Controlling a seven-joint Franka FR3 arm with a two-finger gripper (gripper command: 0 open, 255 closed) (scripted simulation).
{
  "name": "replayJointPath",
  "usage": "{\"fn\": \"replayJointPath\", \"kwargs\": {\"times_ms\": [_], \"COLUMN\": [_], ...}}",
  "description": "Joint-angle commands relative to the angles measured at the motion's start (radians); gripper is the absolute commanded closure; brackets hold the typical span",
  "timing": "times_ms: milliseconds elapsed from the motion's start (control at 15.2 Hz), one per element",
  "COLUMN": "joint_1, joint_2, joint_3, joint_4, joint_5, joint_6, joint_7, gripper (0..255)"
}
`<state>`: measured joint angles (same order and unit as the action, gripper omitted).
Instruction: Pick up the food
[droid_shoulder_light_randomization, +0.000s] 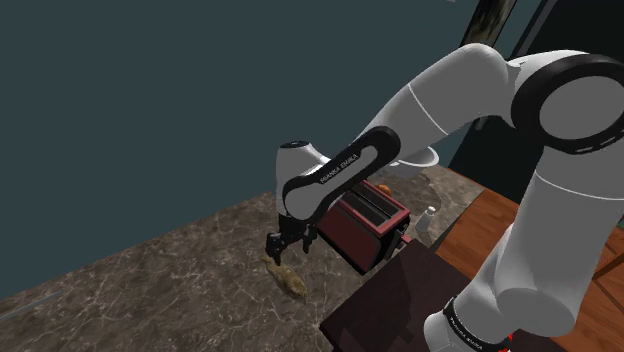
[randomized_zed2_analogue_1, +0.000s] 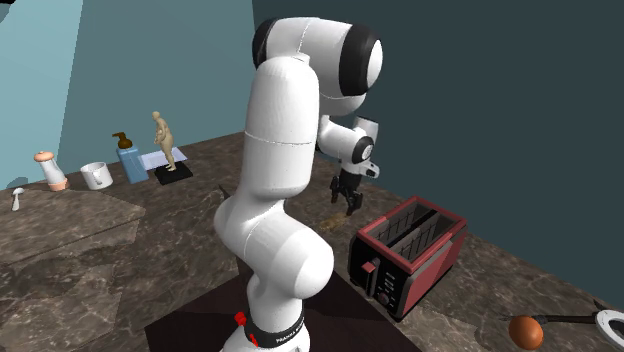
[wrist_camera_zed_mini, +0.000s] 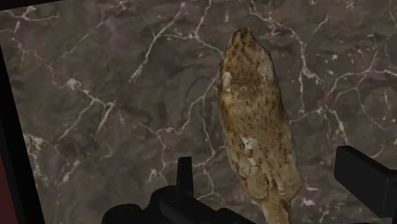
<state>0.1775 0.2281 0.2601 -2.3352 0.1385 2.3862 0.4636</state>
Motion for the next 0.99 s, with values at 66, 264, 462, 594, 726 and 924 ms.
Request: {"fn": "replayJointPath", "kwargs": {"times_ms": [66, 264, 462, 594, 726, 924], "joint_1": [0.030, 0.035, 0.040, 0.043, 0.044, 0.044], "joint_2": [0.118, 0.156, 0.194, 0.214, 0.214, 0.215], "joint_3": [-0.003, -0.009, -0.014, -0.017, -0.017, -0.017], "joint_4": [0.074, 0.077, 0.081, 0.085, 0.086, 0.087], "joint_5": [-0.032, -0.039, -0.046, -0.050, -0.050, -0.050], "joint_6": [0.041, 0.075, 0.108, 0.125, 0.124, 0.124], "joint_7": [0.045, 0.045, 0.047, 0.047, 0.048, 0.049], "gripper": [0, 0, 0, 0, 255, 255]}}
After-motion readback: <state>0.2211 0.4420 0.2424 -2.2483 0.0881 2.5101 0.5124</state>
